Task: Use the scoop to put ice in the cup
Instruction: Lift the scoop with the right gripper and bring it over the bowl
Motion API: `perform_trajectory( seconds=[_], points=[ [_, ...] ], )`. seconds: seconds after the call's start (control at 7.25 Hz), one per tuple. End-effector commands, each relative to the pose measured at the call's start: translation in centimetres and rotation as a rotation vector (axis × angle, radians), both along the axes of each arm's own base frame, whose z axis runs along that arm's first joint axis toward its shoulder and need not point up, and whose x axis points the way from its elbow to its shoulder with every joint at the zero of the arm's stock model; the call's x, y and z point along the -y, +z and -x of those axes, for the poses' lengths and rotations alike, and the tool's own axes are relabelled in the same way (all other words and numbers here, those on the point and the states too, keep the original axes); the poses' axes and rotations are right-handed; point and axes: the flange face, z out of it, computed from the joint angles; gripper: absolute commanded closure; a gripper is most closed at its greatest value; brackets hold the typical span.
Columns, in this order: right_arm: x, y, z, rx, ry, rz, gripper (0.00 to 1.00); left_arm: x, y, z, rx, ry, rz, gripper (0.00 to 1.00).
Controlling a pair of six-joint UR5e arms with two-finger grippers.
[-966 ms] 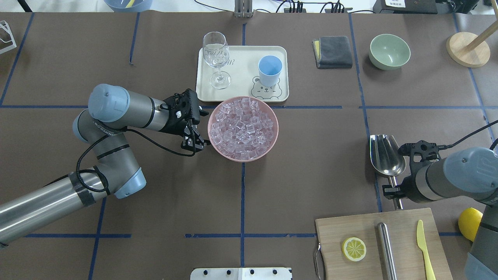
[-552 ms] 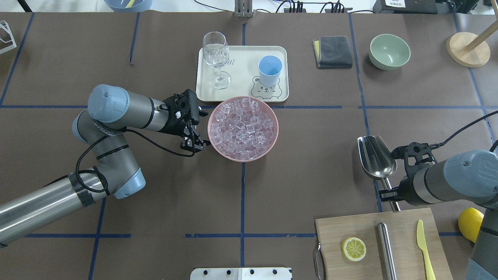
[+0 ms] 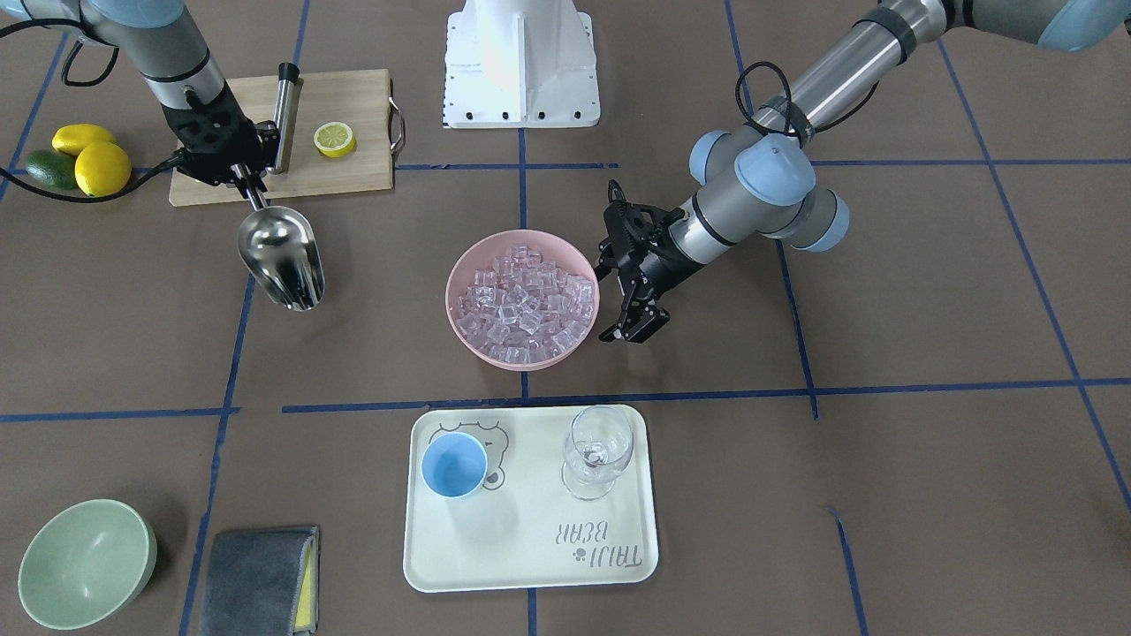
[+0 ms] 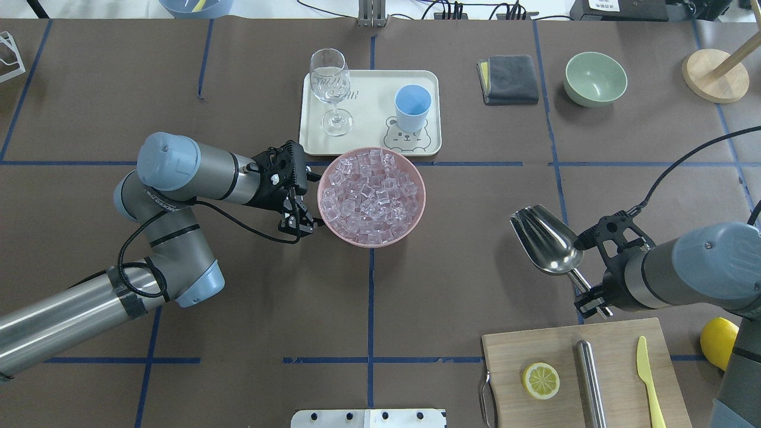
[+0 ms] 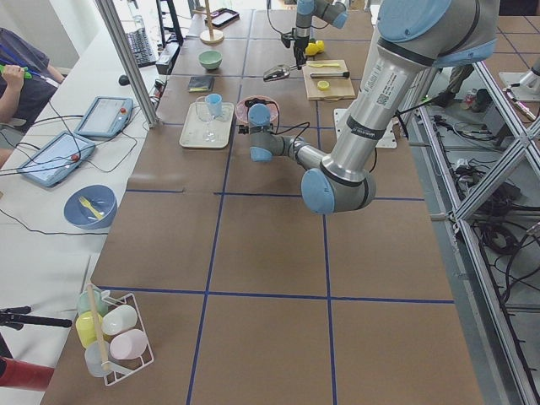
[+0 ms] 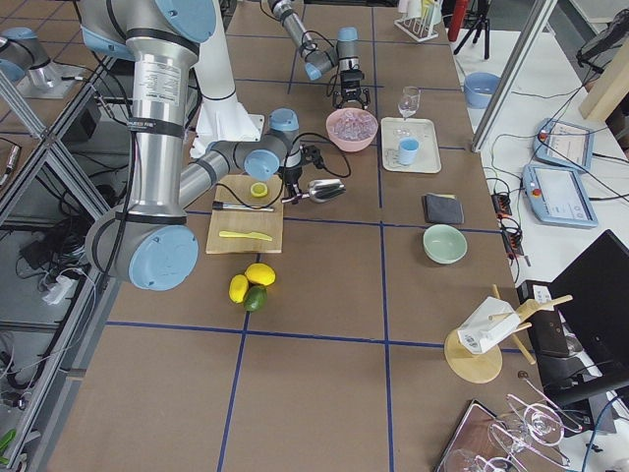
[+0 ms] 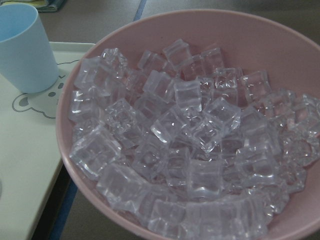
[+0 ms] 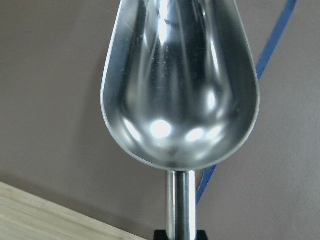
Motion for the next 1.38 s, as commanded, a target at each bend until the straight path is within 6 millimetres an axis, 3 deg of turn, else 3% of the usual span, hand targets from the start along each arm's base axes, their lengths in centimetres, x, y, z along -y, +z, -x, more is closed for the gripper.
perform_trajectory(
  seconds=[0.0,0.14,0.41,0.55,0.69,1.1,1.24],
  points=[
    [2.6,-8.9,1.9,-0.048,-0.166,-0.150,1.00,-0.1,0.1,0.0,-0.001,0.002,0.000,0.00],
    [4.5,-13.6,1.8,-0.075,-0.170,-0.150,1.00,-0.1,0.1,0.0,-0.001,0.000,-0.001,0.00],
    [4.0,-19.8,3.0,-0.208,-0.206,-0.069,1.00,-0.1,0.2,0.0,-0.001,0.000,-0.001,0.00],
    [3.5,-21.7,3.4,-0.214,-0.212,-0.063,1.00,-0.1,0.2,0.0,-0.001,0.000,-0.001,0.00],
    [3.4,-22.1,3.8,-0.211,-0.214,-0.062,1.00,-0.1,0.1,0.0,-0.002,0.000,0.000,0.00],
    [6.5,-25.5,9.4,-0.296,-0.323,-0.066,1.00,-0.1,0.2,0.0,-0.001,0.000,0.001,0.00],
    [6.4,-26.2,9.2,-0.330,-0.365,-0.061,1.00,-0.1,0.1,0.0,-0.002,0.000,0.002,0.00]
  ],
)
